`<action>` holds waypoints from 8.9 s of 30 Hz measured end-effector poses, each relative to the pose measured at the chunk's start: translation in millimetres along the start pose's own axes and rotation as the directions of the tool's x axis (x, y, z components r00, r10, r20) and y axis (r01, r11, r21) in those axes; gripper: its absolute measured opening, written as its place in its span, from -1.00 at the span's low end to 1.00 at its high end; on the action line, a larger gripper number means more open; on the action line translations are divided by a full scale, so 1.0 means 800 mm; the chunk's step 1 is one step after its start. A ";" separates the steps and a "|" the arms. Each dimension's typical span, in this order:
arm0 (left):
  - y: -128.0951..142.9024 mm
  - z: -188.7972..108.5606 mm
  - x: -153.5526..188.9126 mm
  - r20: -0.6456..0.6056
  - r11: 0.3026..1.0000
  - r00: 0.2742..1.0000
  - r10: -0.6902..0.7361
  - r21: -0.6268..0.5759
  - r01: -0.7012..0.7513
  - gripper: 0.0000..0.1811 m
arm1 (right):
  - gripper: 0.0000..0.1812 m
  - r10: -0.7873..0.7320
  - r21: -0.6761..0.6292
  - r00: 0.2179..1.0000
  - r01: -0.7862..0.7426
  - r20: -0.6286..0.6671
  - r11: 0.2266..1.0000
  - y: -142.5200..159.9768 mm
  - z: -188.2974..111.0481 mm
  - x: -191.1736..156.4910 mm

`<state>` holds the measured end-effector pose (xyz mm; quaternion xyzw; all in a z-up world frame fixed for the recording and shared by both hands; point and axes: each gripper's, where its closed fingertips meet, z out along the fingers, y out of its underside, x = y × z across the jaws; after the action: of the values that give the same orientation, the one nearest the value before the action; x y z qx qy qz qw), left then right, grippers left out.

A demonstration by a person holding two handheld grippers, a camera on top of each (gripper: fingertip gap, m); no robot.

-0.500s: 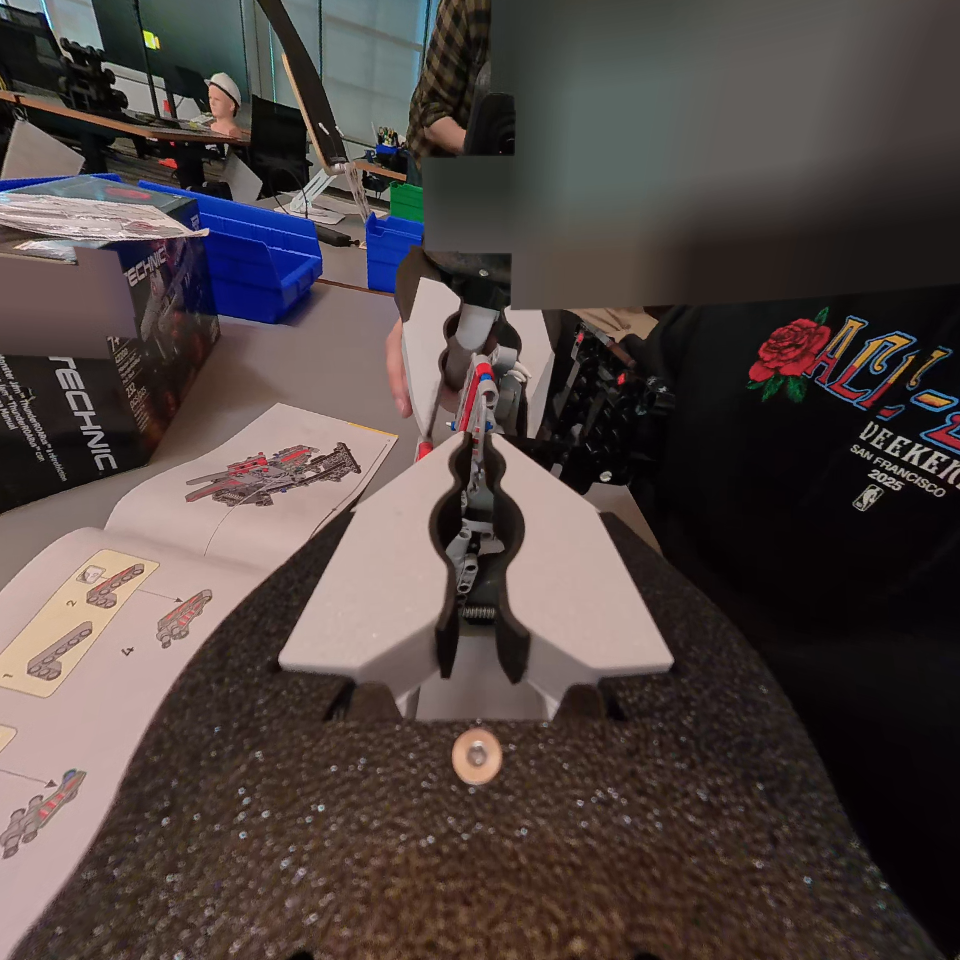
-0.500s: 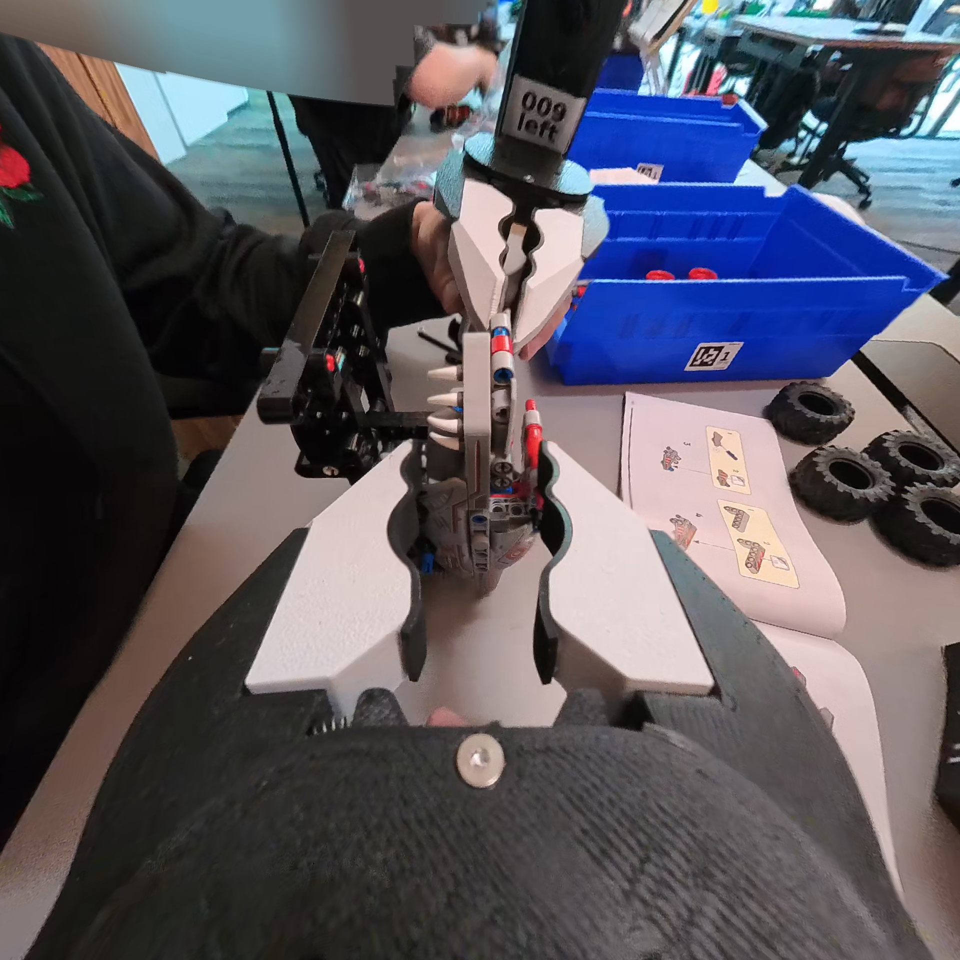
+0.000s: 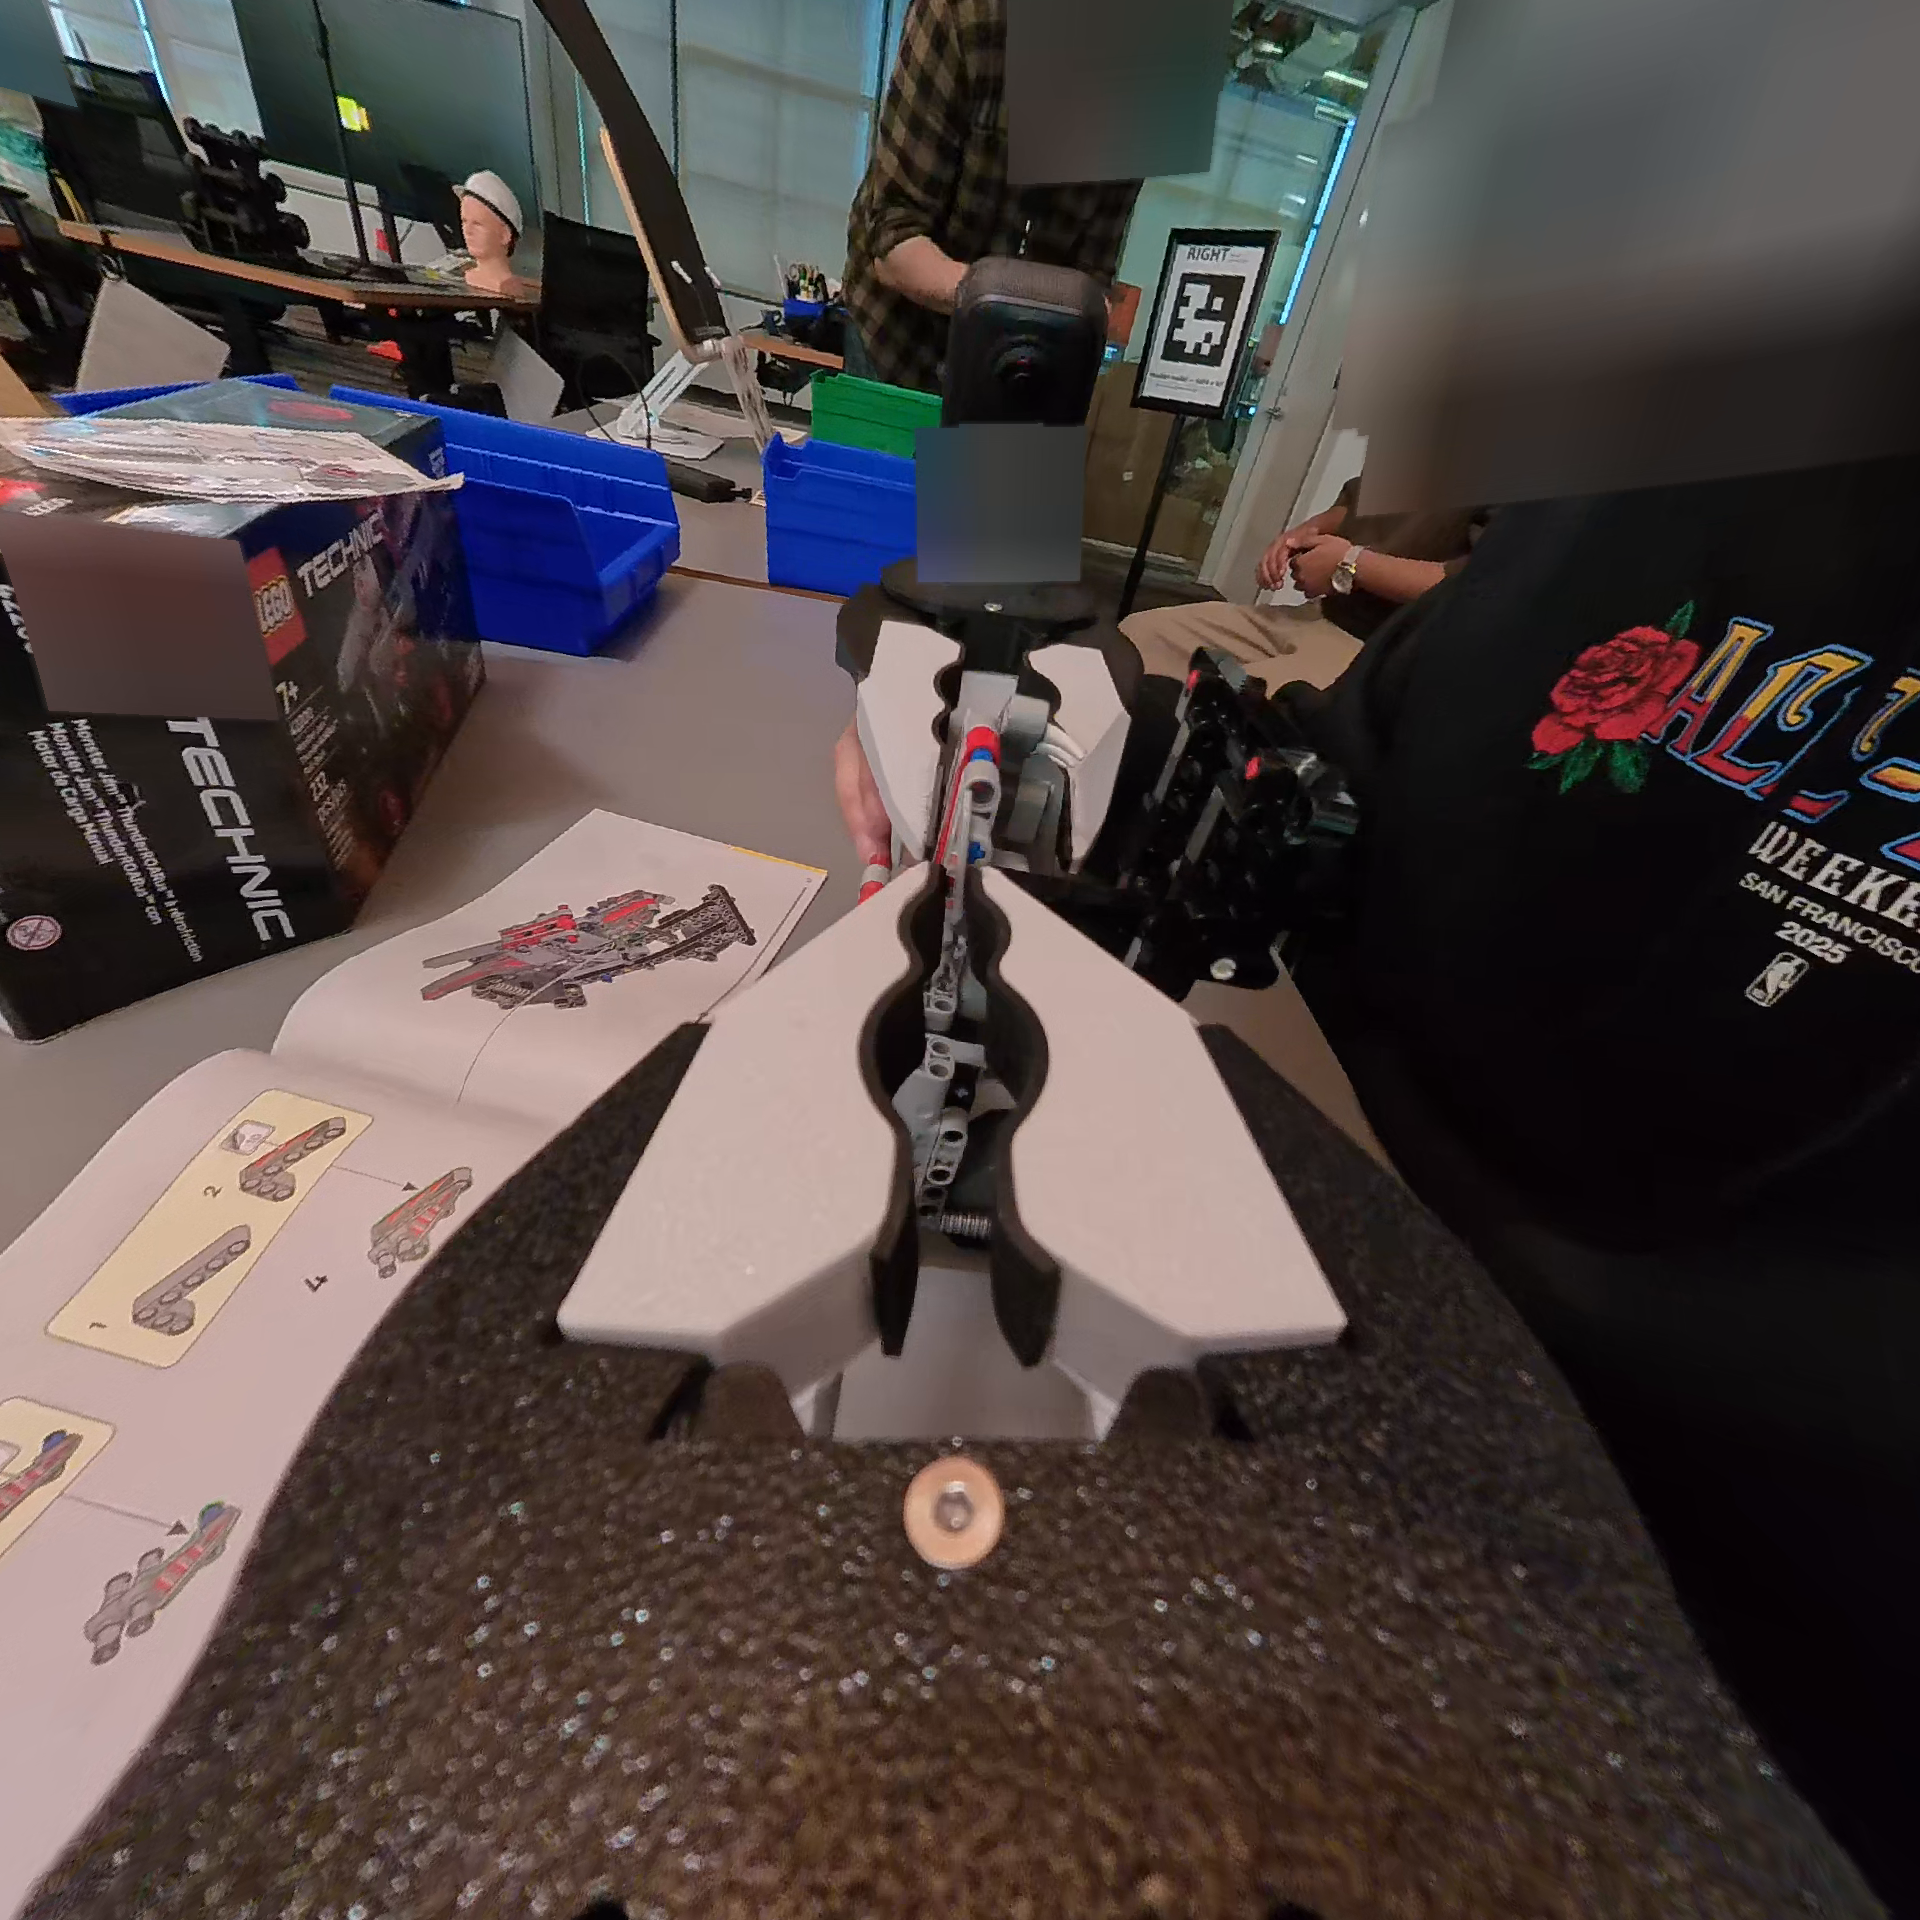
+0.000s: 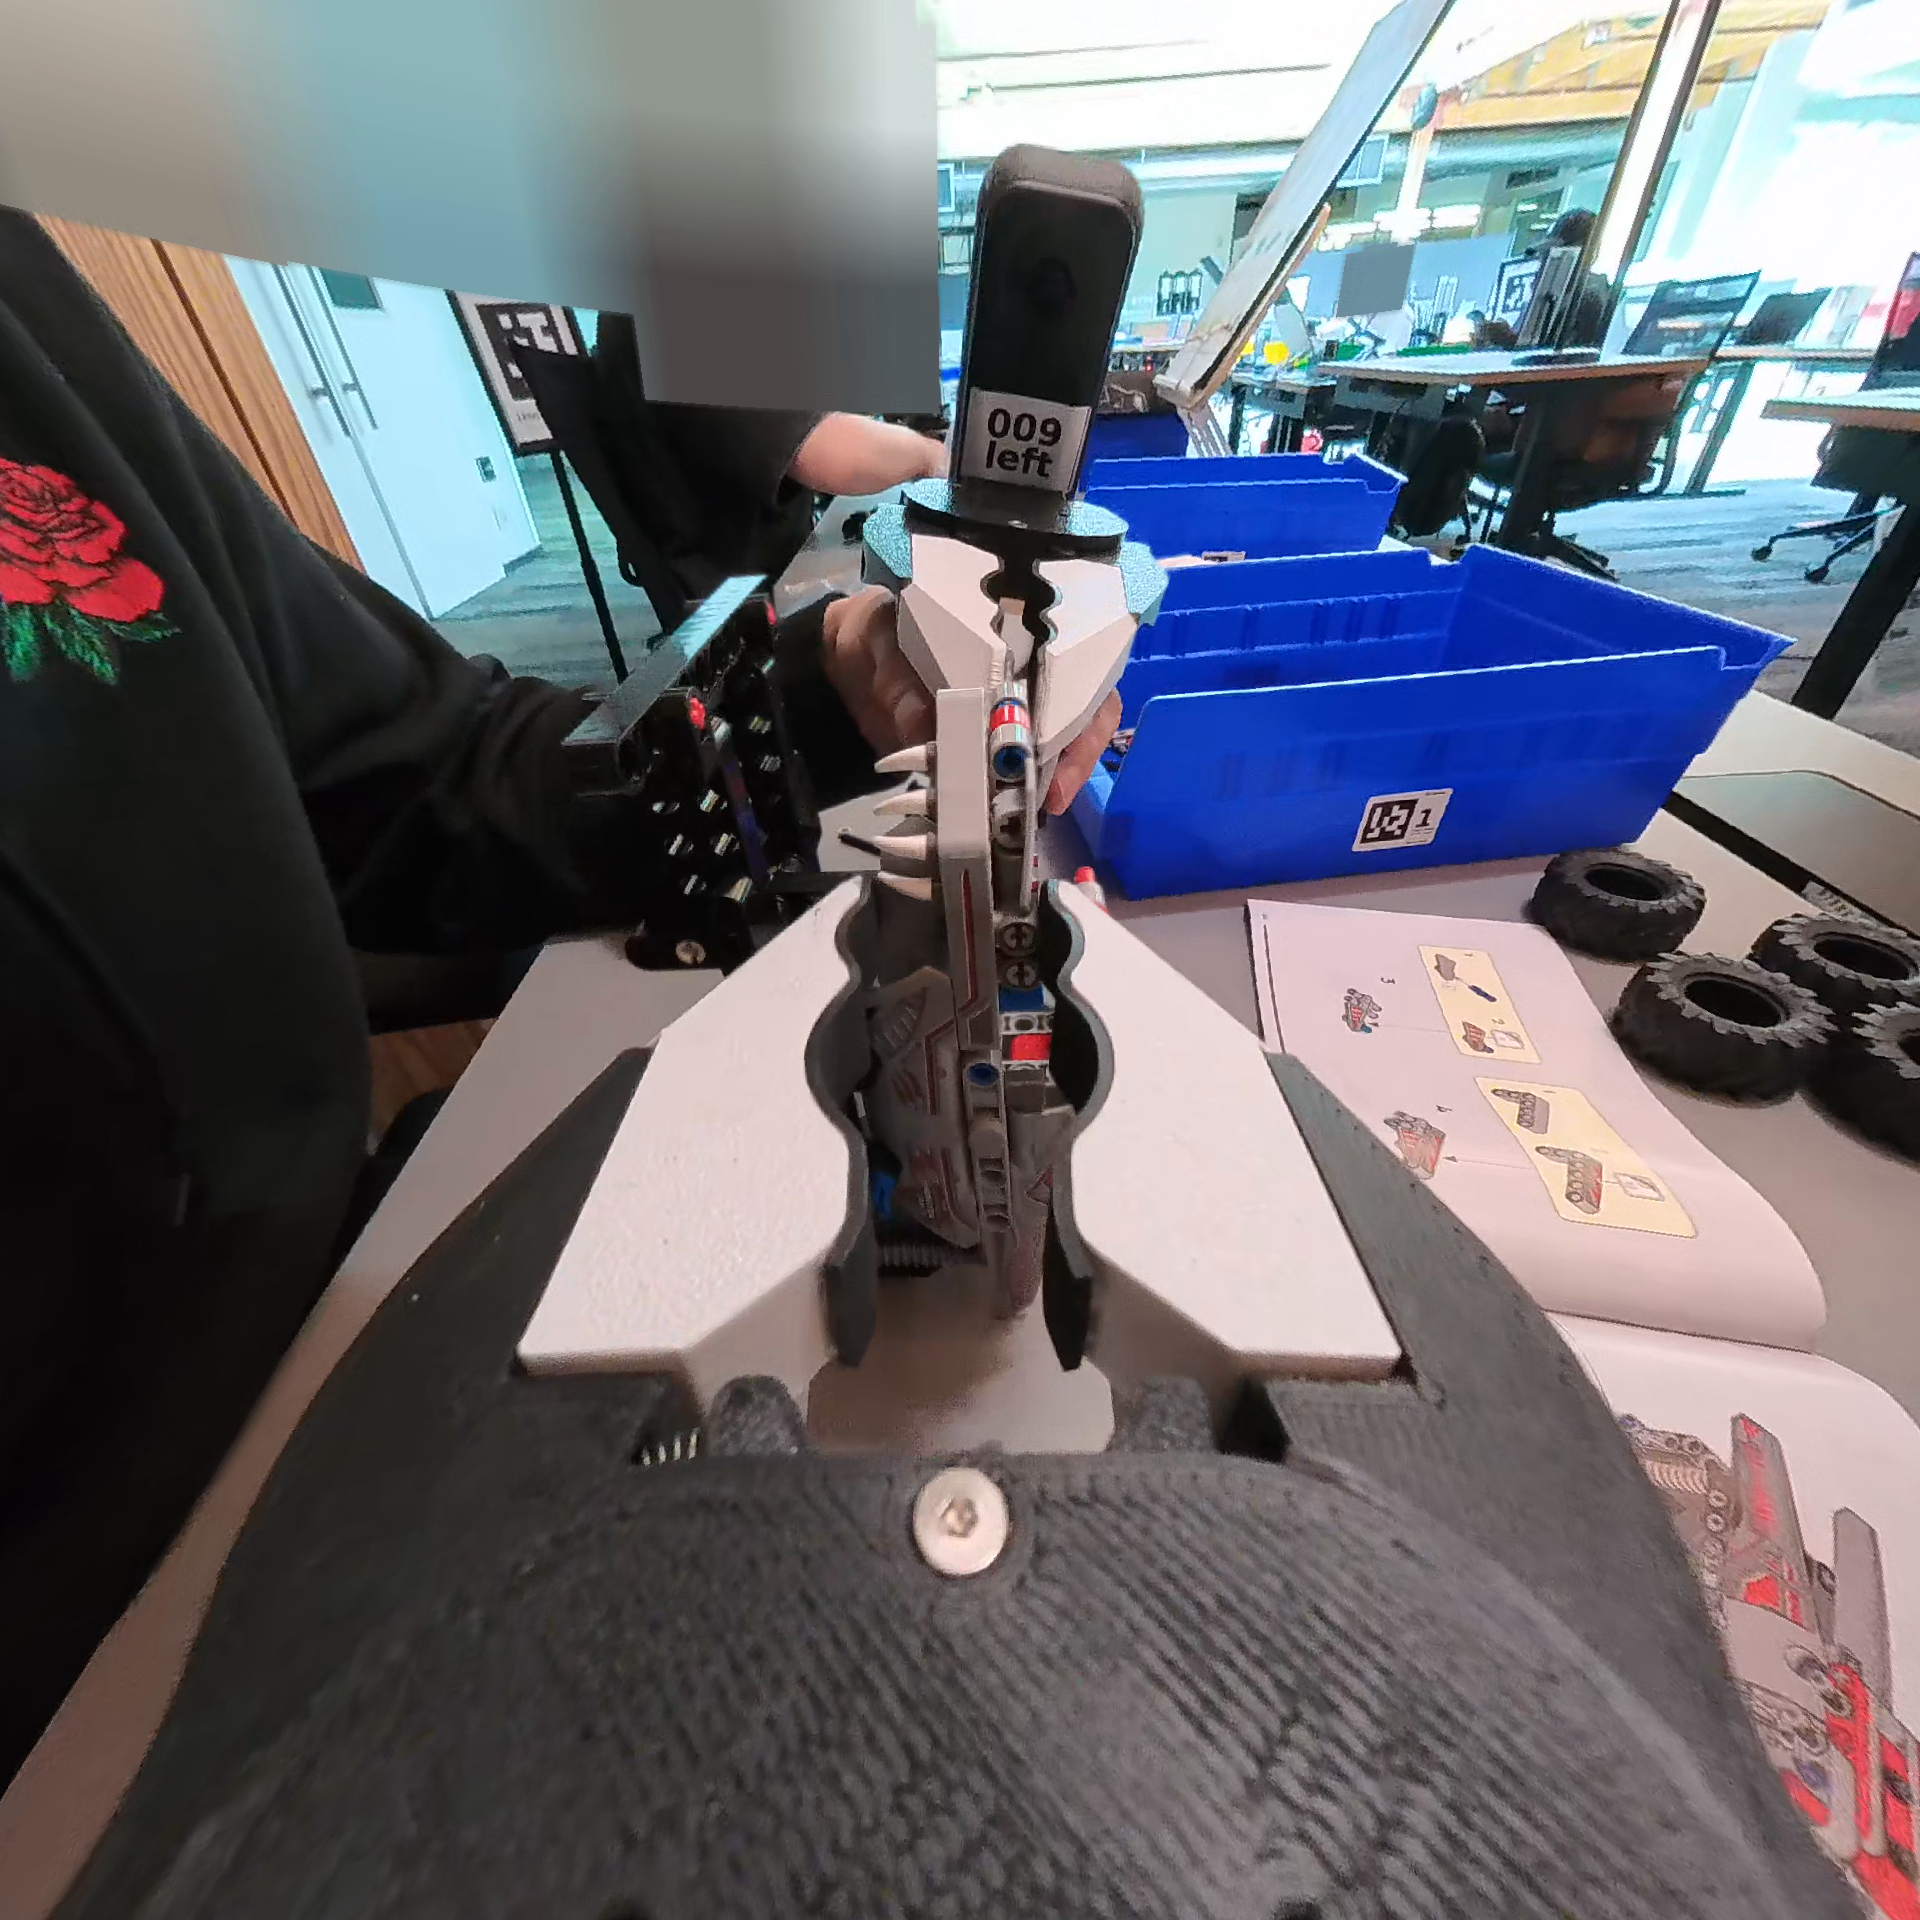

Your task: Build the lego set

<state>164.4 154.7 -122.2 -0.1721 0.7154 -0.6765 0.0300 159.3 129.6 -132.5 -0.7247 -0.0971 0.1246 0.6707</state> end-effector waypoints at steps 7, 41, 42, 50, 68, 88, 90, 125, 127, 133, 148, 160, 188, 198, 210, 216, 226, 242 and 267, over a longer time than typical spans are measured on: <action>0.000 0.001 0.003 -0.024 1.000 0.999 -0.027 0.012 0.027 -0.98 | -0.69 0.011 -0.014 1.000 -0.011 0.023 1.000 0.001 -0.001 -0.002; 0.015 0.013 -0.011 0.051 0.994 0.993 0.109 -0.030 -0.107 -0.95 | -0.69 0.001 0.010 1.000 -0.001 0.025 1.000 -0.001 0.004 0.007; 0.015 0.013 -0.011 0.043 0.995 0.995 0.094 -0.027 -0.093 -0.95 | -0.69 0.006 0.008 0.999 -0.007 0.032 1.000 0.000 0.005 0.006; 0.012 0.015 -0.014 0.023 0.999 1.000 0.019 0.031 -0.019 -0.96 | -0.68 0.011 0.010 0.999 -0.012 0.037 1.000 0.000 0.004 0.009; 0.006 0.017 -0.016 0.134 0.973 0.964 0.229 -0.024 -0.228 -0.95 | -0.69 0.010 0.012 1.000 -0.011 0.027 1.000 -0.001 0.004 0.012; 0.006 0.015 -0.010 0.133 0.948 0.939 0.318 -0.079 -0.309 -0.94 | -0.69 -0.016 -0.072 0.998 0.020 0.064 0.997 0.000 0.009 0.008; 0.006 0.017 -0.010 0.137 0.950 0.941 0.309 -0.077 -0.301 -0.95 | -0.69 -0.034 -0.085 0.998 0.039 0.058 0.996 0.001 0.007 0.007; 0.002 0.014 -0.006 0.129 0.955 0.948 0.291 -0.092 -0.281 -0.95 | -0.72 -0.094 -0.060 0.995 0.096 0.034 0.994 -0.020 0.001 0.009; 0.001 0.014 -0.006 0.131 0.957 0.949 0.287 -0.089 -0.277 -0.95 | -0.72 -0.099 -0.051 0.995 0.100 0.030 0.994 -0.020 0.003 0.008; 0.000 0.010 -0.010 0.150 0.955 0.943 0.296 -0.083 -0.286 -0.96 | -0.71 -0.101 -0.019 0.995 0.101 -0.008 0.995 -0.021 0.008 0.013; -0.007 0.009 -0.005 0.147 0.959 0.947 0.284 -0.035 -0.282 -0.96 | -0.71 -0.187 -0.052 0.980 0.184 -0.063 0.982 -0.021 0.011 0.011; -0.008 0.010 -0.010 0.154 0.977 0.965 0.214 -0.046 -0.210 -0.96 | -0.71 -0.194 -0.090 0.978 0.187 -0.078 0.978 -0.021 0.011 0.015; -0.022 0.007 -0.007 0.180 0.961 0.946 0.269 0.009 -0.275 -0.95 | -0.72 -0.157 -0.108 0.985 0.150 -0.068 0.983 -0.019 0.010 0.016; -0.022 0.008 -0.008 0.187 0.963 0.944 0.271 -0.048 -0.267 -0.96 | -0.71 -0.215 -0.187 0.974 0.199 -0.069 0.962 -0.018 0.010 0.015; -0.020 0.005 -0.015 0.075 0.938 0.951 0.301 -0.205 -0.281 -0.96 | -0.72 -0.223 -0.263 0.975 0.211 -0.014 0.941 -0.017 0.014 0.022; -0.019 0.007 -0.016 -0.006 0.928 0.951 0.310 -0.213 -0.304 -0.96 | -0.64 -0.231 -0.227 0.972 0.216 -0.040 0.950 -0.021 0.011 0.025; -0.023 0.008 -0.025 -0.007 0.901 0.936 0.351 -0.271 -0.340 -0.95 | -0.71 -0.187 -0.193 0.979 0.169 -0.076 0.966 -0.029 0.015 0.032; -0.023 0.012 -0.026 -0.002 0.894 0.932 0.361 -0.284 -0.347 -0.95 | -0.83 -0.127 -0.193 0.981 0.096 -0.150 0.976 -0.041 0.010 0.040; -0.021 0.005 -0.032 0.010 0.899 0.943 0.332 -0.305 -0.313 -0.95 | -0.84 -0.019 -0.122 0.991 0.003 -0.131 0.993 -0.040 0.020 0.043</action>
<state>193.1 158.2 -110.7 -0.0749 0.8268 -0.5403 0.1373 187.8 157.8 -103.3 -0.7703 -0.0639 0.0664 0.6310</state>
